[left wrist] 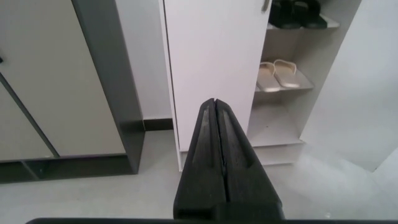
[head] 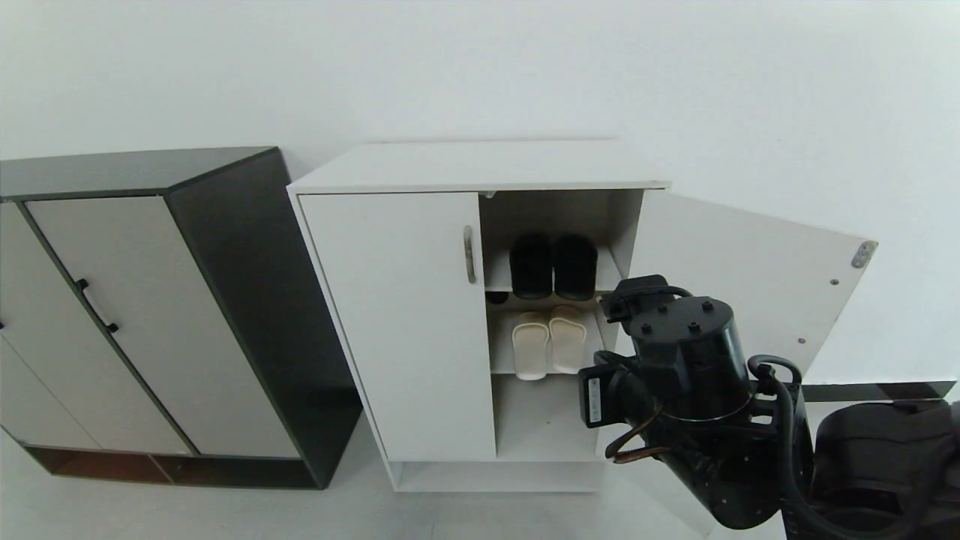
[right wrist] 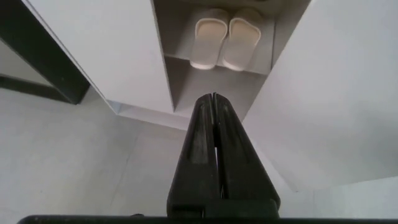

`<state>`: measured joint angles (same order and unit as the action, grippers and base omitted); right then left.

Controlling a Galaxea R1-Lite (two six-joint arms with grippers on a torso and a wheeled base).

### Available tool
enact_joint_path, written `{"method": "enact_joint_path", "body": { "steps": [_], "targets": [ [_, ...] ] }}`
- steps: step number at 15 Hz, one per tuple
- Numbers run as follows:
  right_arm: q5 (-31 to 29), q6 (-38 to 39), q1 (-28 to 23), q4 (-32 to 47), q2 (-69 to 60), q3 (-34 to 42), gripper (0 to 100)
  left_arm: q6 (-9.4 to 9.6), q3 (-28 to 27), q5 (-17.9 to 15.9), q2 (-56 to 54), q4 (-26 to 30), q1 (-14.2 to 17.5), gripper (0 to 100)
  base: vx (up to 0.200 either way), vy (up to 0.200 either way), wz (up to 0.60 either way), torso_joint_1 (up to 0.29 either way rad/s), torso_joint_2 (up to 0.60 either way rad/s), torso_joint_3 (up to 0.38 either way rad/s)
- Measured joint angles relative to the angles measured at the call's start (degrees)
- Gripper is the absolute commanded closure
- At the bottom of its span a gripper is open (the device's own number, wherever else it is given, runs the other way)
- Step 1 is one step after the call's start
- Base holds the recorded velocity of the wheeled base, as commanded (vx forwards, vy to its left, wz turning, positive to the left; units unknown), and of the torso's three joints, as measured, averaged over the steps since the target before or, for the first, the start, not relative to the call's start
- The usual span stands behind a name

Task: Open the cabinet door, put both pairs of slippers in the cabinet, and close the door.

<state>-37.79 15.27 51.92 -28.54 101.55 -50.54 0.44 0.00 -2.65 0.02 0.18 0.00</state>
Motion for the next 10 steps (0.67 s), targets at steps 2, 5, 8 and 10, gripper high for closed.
{"method": "enact_joint_path", "body": {
  "steps": [2,5,8,10],
  "targets": [
    [0.0,-0.2,-0.1,0.0,0.0,0.0,100,0.02,0.0,0.0,0.0,0.0,0.0,100,0.000,0.000,0.00,0.164,-0.47,-0.320],
    [0.0,-0.5,-0.1,-0.1,0.0,0.0,100,0.02,0.0,0.0,0.0,0.0,0.0,100,0.000,0.000,0.00,0.178,-0.49,-0.320],
    [-0.1,-0.6,-0.5,-0.1,0.0,0.0,100,0.05,0.0,0.0,0.0,0.0,0.0,100,0.000,0.000,0.00,0.196,-0.50,-0.312],
    [-0.1,-0.6,-0.7,-0.1,0.0,0.0,100,0.10,0.0,0.0,0.0,0.0,0.0,100,0.000,0.000,0.00,0.202,-0.52,-0.315]
  ]
}}
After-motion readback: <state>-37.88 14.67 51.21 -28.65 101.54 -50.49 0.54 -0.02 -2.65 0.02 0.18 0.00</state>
